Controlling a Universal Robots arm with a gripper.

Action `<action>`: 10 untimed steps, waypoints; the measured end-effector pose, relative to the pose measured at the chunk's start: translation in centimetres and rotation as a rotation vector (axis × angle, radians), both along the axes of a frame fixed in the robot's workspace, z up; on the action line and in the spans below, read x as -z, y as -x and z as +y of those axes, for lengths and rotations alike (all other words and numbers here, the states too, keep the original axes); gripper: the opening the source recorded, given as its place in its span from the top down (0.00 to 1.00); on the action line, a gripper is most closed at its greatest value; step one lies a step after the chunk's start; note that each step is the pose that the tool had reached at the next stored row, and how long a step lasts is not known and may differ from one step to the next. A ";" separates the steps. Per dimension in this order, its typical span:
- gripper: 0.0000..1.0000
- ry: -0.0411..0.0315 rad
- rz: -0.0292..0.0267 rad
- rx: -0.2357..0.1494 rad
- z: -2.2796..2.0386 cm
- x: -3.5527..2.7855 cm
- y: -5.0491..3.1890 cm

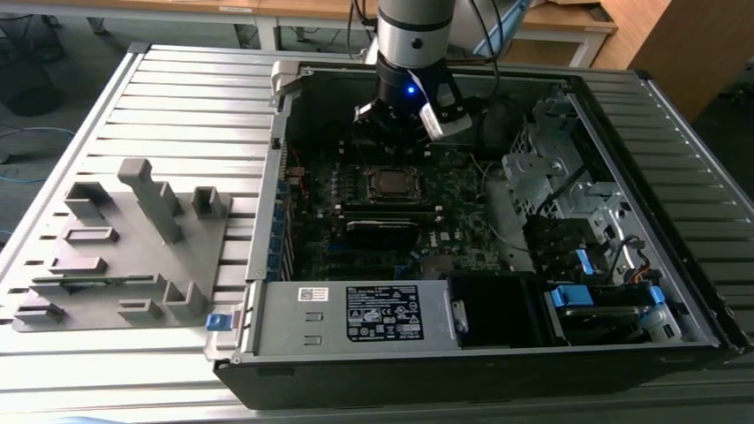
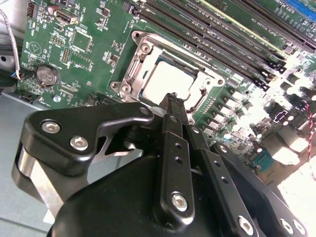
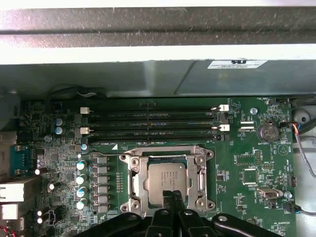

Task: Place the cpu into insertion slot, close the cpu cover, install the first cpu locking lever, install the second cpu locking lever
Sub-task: 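Install the first cpu locking lever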

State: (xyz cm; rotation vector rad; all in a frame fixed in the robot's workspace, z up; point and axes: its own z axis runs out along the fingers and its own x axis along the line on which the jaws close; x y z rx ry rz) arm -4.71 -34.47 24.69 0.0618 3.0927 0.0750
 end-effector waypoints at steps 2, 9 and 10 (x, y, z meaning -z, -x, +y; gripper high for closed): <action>0.89 -0.0001 -0.0001 0.000 0.00 0.00 0.00; 0.89 -0.0291 0.0001 0.000 -0.01 -0.01 0.00; 0.89 -0.0378 0.0002 0.000 -0.01 -0.01 0.00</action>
